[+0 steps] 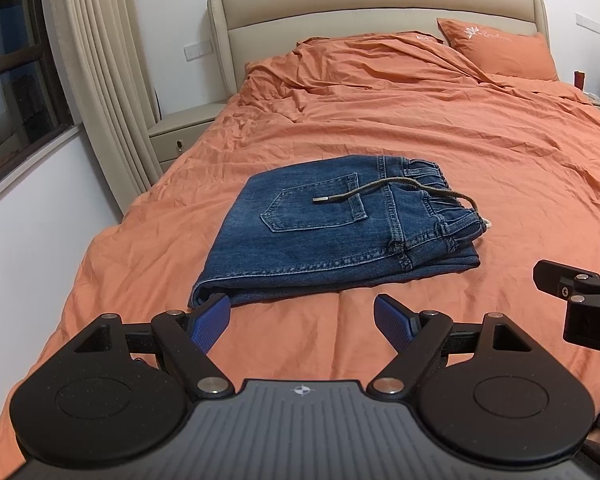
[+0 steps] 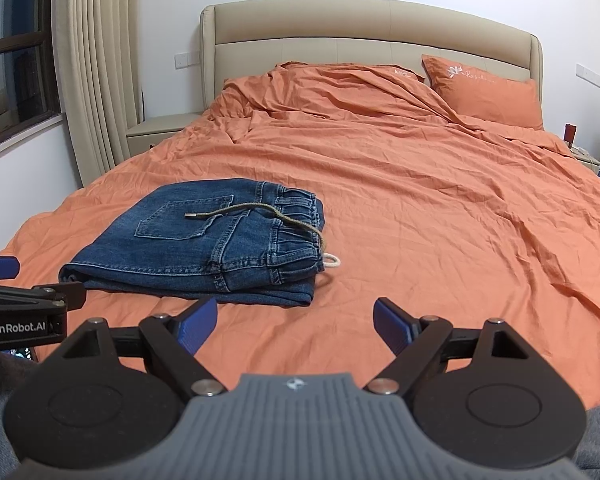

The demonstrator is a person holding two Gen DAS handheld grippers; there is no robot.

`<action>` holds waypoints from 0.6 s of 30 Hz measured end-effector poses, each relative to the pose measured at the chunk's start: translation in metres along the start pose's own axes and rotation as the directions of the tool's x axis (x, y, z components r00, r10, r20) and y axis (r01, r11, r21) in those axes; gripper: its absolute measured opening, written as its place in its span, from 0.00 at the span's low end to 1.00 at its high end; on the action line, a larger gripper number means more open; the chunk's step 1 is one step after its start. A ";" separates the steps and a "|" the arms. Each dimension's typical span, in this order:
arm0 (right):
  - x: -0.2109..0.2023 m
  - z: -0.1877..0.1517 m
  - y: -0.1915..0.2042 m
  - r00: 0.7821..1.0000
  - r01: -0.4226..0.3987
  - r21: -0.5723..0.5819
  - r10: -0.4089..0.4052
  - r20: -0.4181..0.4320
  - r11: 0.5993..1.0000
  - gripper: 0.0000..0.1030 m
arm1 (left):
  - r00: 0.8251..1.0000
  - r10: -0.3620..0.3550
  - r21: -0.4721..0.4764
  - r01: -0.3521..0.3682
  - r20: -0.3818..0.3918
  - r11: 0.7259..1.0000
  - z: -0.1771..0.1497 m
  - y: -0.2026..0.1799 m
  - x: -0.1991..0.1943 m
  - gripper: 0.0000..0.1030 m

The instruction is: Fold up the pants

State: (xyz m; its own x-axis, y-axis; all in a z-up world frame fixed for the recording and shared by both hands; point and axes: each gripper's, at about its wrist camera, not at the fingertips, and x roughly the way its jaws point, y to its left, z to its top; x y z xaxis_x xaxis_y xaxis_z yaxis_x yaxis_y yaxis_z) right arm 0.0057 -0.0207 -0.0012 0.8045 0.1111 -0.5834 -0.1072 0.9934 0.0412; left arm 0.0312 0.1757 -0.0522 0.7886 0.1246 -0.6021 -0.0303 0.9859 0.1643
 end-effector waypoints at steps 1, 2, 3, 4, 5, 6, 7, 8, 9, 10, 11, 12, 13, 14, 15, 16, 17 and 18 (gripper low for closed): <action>0.000 0.000 0.000 1.000 0.000 0.000 0.000 0.000 1.000 0.79 | 1.000 -0.001 0.000 0.001 -0.001 1.000 0.000 0.000 0.000 0.92; 0.000 0.000 0.000 1.000 0.001 0.000 -0.001 0.001 1.000 0.79 | 1.000 -0.001 -0.001 0.001 -0.001 1.000 0.000 0.000 0.000 0.92; 0.000 0.000 0.000 1.000 0.000 0.000 0.000 0.000 1.000 0.79 | 1.000 -0.001 0.000 0.001 -0.001 1.000 0.000 0.000 0.000 0.91; 0.000 0.000 0.000 1.000 -0.001 0.000 0.001 -0.002 1.000 0.79 | 1.000 -0.002 0.001 0.002 -0.001 1.000 0.000 0.000 0.000 0.91; 0.001 0.000 0.001 1.000 -0.002 0.001 0.002 -0.006 1.000 0.79 | 1.000 -0.002 0.002 0.002 -0.001 1.000 0.000 0.000 0.000 0.90; 0.001 0.000 0.001 1.000 -0.003 0.002 0.003 -0.011 1.000 0.79 | 1.000 -0.002 0.002 0.002 -0.001 1.000 0.000 0.001 0.000 0.90; 0.002 0.000 0.001 1.000 -0.004 0.004 0.004 -0.015 1.000 0.79 | 1.000 -0.003 0.002 0.003 0.000 1.000 0.000 0.001 0.000 0.90; 0.002 -0.001 0.001 1.000 -0.005 0.007 0.005 -0.019 1.000 0.79 | 1.000 -0.003 0.002 0.003 0.000 1.000 0.000 0.000 0.000 0.90; 0.002 -0.001 0.001 1.000 -0.005 0.010 0.005 -0.021 1.000 0.79 | 1.000 -0.003 0.003 0.003 0.000 1.000 0.000 0.001 0.000 0.90; 0.003 -0.001 0.001 1.000 -0.006 0.011 0.006 -0.023 1.000 0.79 | 1.000 -0.005 0.000 0.005 -0.002 1.000 0.000 0.000 -0.001 0.90; 0.003 -0.001 0.001 1.000 -0.005 0.012 0.006 -0.026 1.000 0.79 | 1.000 -0.011 0.002 0.011 -0.001 1.000 0.000 0.000 -0.001 0.88; 0.003 -0.002 0.001 1.000 -0.005 0.012 0.005 -0.027 1.000 0.79 | 1.000 -0.017 0.006 0.017 0.001 1.000 0.000 0.001 0.000 0.87; 0.003 -0.001 0.001 1.000 -0.006 0.012 0.006 -0.027 1.000 0.79 | 1.000 -0.019 0.008 0.019 0.002 1.000 0.000 0.001 0.000 0.87; 0.003 -0.001 0.002 1.000 -0.006 0.011 0.006 -0.027 1.000 0.79 | 1.000 -0.020 0.010 0.020 0.003 1.000 0.000 0.002 0.000 0.87; 0.003 -0.001 0.002 1.000 -0.006 0.009 0.006 -0.027 1.000 0.79 | 1.000 -0.022 0.012 0.022 0.005 1.000 0.000 0.002 0.000 0.87; 0.004 -0.001 0.001 1.000 -0.006 0.009 0.006 -0.027 1.000 0.79 | 1.000 -0.023 0.013 0.023 0.006 1.000 -0.001 0.002 0.000 0.87; 0.004 -0.001 0.001 1.000 -0.007 0.008 0.007 -0.027 1.000 0.79 | 1.000 -0.021 0.012 0.021 0.006 1.000 -0.001 0.002 0.000 0.87; 0.004 -0.001 0.001 1.000 -0.007 0.008 0.007 -0.027 1.000 0.79 | 1.000 -0.020 0.013 0.020 0.007 1.000 -0.001 0.003 0.000 0.87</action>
State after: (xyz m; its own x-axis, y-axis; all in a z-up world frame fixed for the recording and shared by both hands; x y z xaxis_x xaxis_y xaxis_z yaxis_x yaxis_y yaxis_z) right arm 0.0085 -0.0193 -0.0043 0.7877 0.1176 -0.6047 -0.1086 0.9927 0.0516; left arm 0.0307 0.1786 -0.0522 0.7931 0.1039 -0.6001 -0.0067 0.9868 0.1619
